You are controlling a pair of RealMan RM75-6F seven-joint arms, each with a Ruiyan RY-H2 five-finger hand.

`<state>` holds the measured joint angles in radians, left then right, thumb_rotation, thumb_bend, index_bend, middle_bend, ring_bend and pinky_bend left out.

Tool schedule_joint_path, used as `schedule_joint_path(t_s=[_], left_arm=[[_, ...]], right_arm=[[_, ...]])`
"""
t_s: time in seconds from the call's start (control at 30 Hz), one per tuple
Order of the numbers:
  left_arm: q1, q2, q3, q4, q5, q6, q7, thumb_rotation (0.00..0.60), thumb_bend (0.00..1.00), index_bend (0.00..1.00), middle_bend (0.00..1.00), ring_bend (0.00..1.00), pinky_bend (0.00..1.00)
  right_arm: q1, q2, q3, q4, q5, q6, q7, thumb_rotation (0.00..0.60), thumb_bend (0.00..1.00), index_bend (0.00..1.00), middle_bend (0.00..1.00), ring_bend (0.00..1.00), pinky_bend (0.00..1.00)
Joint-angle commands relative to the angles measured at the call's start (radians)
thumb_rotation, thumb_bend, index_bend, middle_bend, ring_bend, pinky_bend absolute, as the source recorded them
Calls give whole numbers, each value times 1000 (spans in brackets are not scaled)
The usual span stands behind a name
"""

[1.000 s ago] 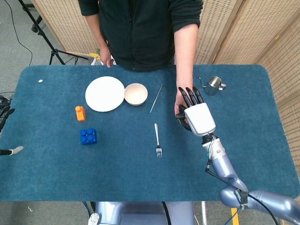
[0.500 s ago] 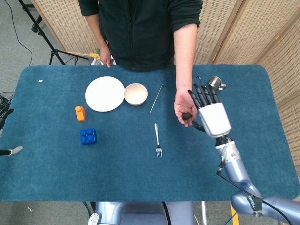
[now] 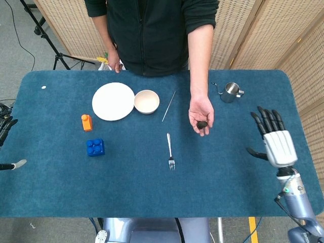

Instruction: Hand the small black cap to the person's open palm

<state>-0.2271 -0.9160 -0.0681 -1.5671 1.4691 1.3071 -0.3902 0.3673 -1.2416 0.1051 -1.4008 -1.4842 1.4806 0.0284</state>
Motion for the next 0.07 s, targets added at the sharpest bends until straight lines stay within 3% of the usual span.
schedule_joint_path(t_s=[0.03, 0.07], left_arm=[[7, -18, -3, 9, 6, 23, 5, 600, 0, 0, 0, 0, 0], [9, -23, -4, 14, 8, 30, 4, 600, 0, 0, 0, 0, 0]], right_arm=[[-77, -54, -48, 138, -48, 75, 97, 600, 0, 0, 0, 0, 19], [-86, -59, -50, 150, -51, 85, 104, 600, 0, 0, 0, 0, 19]])
